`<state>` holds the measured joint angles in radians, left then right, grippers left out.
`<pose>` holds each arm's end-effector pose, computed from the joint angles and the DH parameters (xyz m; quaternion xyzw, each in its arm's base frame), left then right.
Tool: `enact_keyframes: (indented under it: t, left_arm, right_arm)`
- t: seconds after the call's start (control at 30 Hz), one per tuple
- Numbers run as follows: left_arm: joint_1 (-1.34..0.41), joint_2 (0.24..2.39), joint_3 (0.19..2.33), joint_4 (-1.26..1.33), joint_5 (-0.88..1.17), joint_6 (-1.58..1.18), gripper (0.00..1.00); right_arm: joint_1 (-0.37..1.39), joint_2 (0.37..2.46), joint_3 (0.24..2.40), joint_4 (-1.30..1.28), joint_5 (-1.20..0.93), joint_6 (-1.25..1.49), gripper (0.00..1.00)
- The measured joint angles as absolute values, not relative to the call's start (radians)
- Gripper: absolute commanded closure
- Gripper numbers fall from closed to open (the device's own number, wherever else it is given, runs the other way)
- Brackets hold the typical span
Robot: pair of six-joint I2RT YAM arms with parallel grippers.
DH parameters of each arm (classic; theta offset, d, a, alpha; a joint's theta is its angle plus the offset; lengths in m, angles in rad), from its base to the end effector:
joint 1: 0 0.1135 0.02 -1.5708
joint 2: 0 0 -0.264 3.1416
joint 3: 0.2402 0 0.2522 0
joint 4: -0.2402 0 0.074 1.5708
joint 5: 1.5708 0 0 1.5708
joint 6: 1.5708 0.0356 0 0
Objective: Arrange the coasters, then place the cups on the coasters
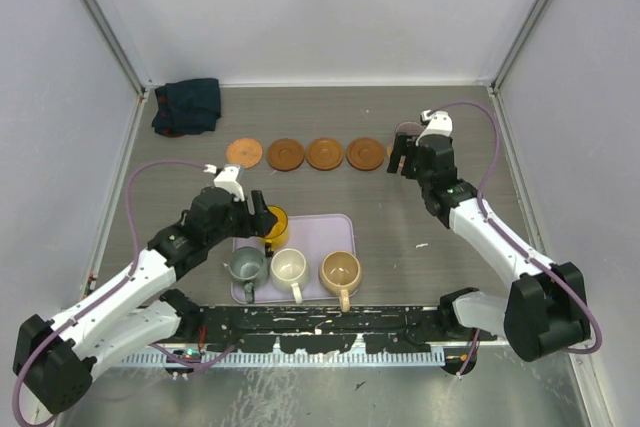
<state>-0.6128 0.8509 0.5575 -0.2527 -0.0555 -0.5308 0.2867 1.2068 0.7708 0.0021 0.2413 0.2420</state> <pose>0.1577 -0.1085 0.2417 0.0221 0.8711 -0.2448 0.4252 0.2632 0.0687 0.2655 0.0461 0.8378 0.0417 0.5424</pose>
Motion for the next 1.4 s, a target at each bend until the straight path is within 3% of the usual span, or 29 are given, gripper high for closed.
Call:
enact_keyframes:
  t: [0.37,0.83,1.23,1.4]
  left_arm:
    - [-0.695,0.856,0.572,-0.377,-0.092,-0.550,0.24]
    - [-0.775,1.016,0.620,-0.422,-0.171,-0.596,0.24]
    - [-0.799,1.092,0.665,-0.449,-0.189,-0.643,0.42]
    - [-0.813,1.113,0.672,-0.453,-0.188,-0.667,0.44]
  right_arm:
    - [0.412,1.129,0.767,-0.096,0.241,0.247,0.20]
    - [0.477,1.063,0.739,-0.098,0.196,0.250,0.20]
    - [0.500,1.055,0.720,-0.091,0.162,0.260,0.20]
    - [0.511,1.055,0.720,-0.091,0.158,0.263,0.20]
